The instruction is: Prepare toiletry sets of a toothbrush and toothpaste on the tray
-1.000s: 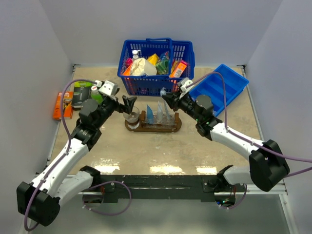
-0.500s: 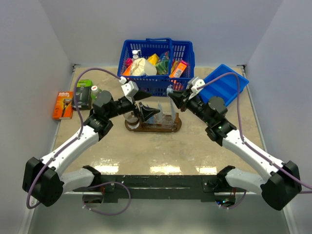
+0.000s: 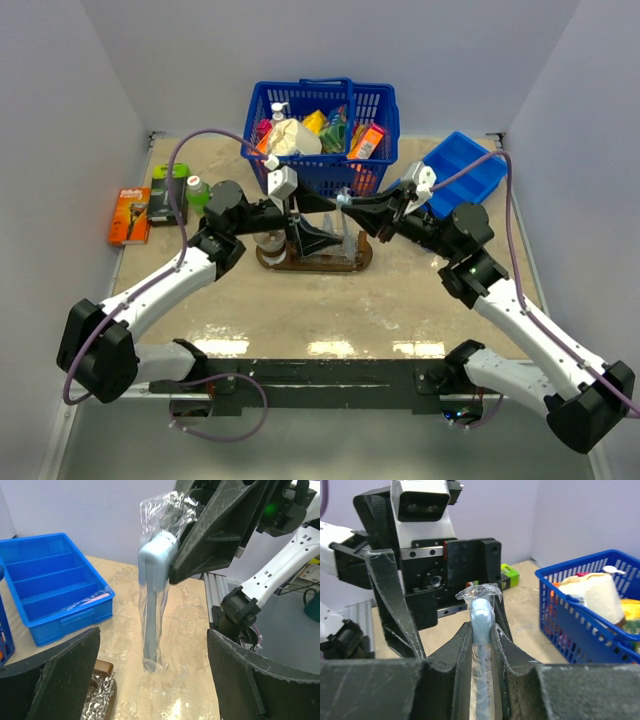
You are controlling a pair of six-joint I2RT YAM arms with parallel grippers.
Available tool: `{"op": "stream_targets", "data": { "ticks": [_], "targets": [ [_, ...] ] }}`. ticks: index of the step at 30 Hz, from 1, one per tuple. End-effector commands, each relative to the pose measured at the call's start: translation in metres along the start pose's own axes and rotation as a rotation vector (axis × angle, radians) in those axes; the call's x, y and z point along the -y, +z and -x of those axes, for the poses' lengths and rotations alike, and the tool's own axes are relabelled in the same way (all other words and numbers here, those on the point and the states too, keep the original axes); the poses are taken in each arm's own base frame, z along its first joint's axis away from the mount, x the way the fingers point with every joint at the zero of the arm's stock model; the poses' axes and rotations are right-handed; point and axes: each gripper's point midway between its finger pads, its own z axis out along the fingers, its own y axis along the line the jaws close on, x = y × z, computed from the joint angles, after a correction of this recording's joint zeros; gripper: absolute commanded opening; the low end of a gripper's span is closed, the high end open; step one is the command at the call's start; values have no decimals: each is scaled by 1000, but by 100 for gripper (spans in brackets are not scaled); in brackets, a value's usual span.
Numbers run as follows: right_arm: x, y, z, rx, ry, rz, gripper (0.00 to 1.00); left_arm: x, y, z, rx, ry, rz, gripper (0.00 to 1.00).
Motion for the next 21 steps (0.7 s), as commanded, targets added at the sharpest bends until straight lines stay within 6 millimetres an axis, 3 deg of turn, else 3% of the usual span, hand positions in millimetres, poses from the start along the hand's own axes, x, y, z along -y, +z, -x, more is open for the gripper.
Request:
{"op": "stream_targets", "data": {
  "ticks": [1, 7, 10, 13, 18, 19, 21],
  "targets": [
    [-23, 2, 23, 29, 20, 120, 0, 21, 7, 29, 57, 54, -99, 88],
    [-25, 3, 23, 38, 24, 139, 0, 22, 11, 23, 50, 20, -114, 69],
    [-24, 6, 20, 30, 32, 138, 0, 20, 13, 20, 48, 2, -119, 52],
    [-23, 7, 19, 26, 36, 139, 0, 19, 14, 15, 44, -19, -124, 44],
    [-13, 9, 12, 5, 44, 87, 0, 16, 14, 11, 38, -22, -111, 4],
    [-10, 8, 12, 7, 44, 65, 0, 16, 13, 8, 28, -32, -107, 0],
    [-2, 6, 13, 14, 48, 14, 10, 17, 11, 6, 26, -20, -104, 0]
  ]
}}
